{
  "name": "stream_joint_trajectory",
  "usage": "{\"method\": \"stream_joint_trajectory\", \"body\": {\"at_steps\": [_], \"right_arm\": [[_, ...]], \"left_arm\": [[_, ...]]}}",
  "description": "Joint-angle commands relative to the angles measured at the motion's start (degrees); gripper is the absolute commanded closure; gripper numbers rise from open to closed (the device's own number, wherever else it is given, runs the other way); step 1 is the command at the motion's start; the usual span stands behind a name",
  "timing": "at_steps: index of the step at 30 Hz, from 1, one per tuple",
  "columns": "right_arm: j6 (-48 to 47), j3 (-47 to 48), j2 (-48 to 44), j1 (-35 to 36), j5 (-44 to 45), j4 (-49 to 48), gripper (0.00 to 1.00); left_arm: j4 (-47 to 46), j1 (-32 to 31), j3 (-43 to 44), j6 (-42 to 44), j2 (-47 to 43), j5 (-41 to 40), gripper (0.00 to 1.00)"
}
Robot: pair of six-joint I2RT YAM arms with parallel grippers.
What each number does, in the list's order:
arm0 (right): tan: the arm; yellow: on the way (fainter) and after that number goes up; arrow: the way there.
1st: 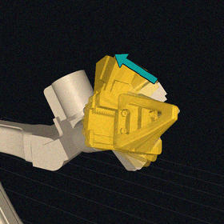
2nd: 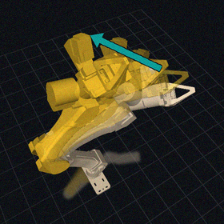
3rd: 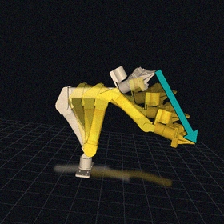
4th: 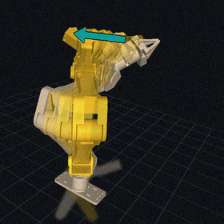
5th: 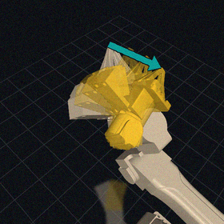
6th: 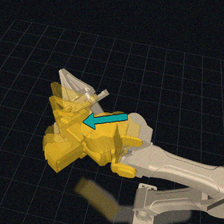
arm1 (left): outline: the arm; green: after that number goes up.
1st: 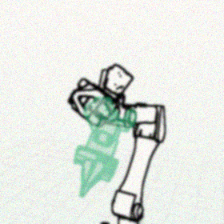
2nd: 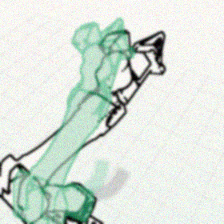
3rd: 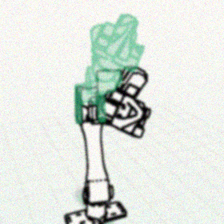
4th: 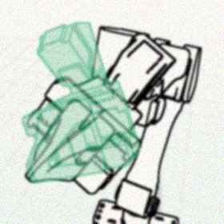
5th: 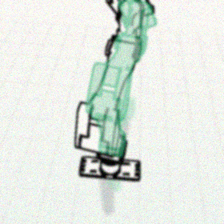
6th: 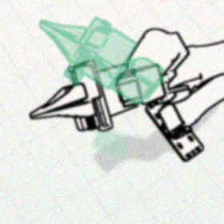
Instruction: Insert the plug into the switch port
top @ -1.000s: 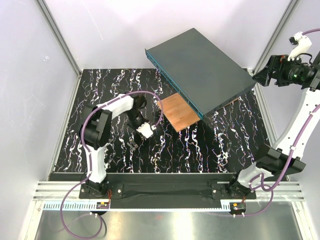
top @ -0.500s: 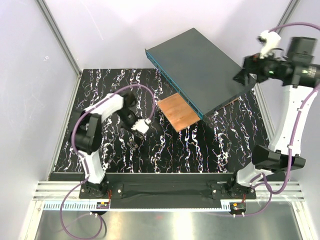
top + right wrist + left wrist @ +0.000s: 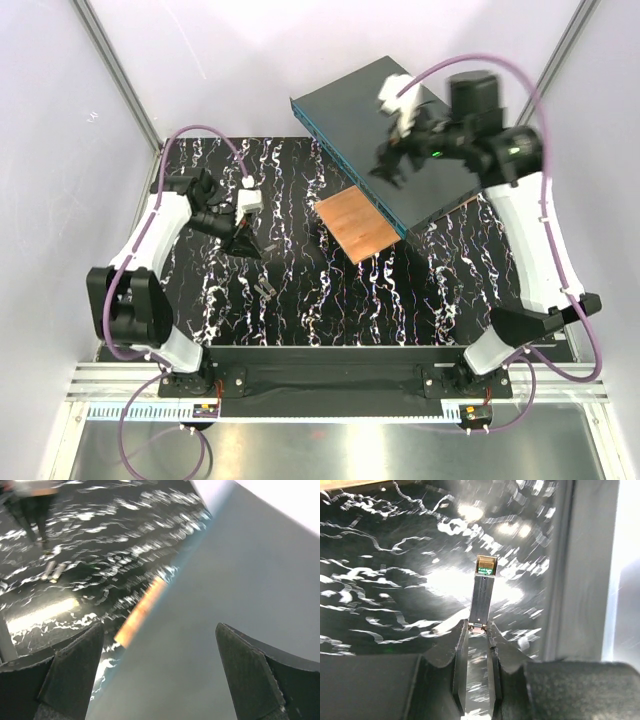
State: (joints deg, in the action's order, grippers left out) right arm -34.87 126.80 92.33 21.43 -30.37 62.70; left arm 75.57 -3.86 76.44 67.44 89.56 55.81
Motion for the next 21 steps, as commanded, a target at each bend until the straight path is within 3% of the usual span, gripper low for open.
{"method": "stream_joint_trajectory", "body": {"at_steps": [1, 4, 9, 14, 21], "right_arm": [[-8.78, -5.93, -4.17, 7.81, 3.21, -9.25, 0.00], [-16.68, -15.76, -6.19, 16.60, 6.81, -12.77, 0.00], [-31.02, -29.48, -9.97, 30.13, 11.46, -18.38, 0.03], [-41.50, -40.30, -12.79, 34.81, 10.25, -23.40, 0.09], [-44.40, -40.94, -8.94, 37.45, 8.40, -27.28, 0.21]], "left_arm": [[-1.39, -0.01, -2.26, -19.06, -5.35, 9.66, 1.00], [-4.11, -0.01, -4.19, -28.19, -7.64, 9.93, 1.00], [-2.45, 0.08, -6.92, -34.30, -7.74, 13.44, 1.00], [11.74, -0.01, -7.28, -24.23, -4.05, 19.67, 1.00], [13.11, -0.01, -7.89, -23.40, -4.30, 21.18, 1.00]]}}
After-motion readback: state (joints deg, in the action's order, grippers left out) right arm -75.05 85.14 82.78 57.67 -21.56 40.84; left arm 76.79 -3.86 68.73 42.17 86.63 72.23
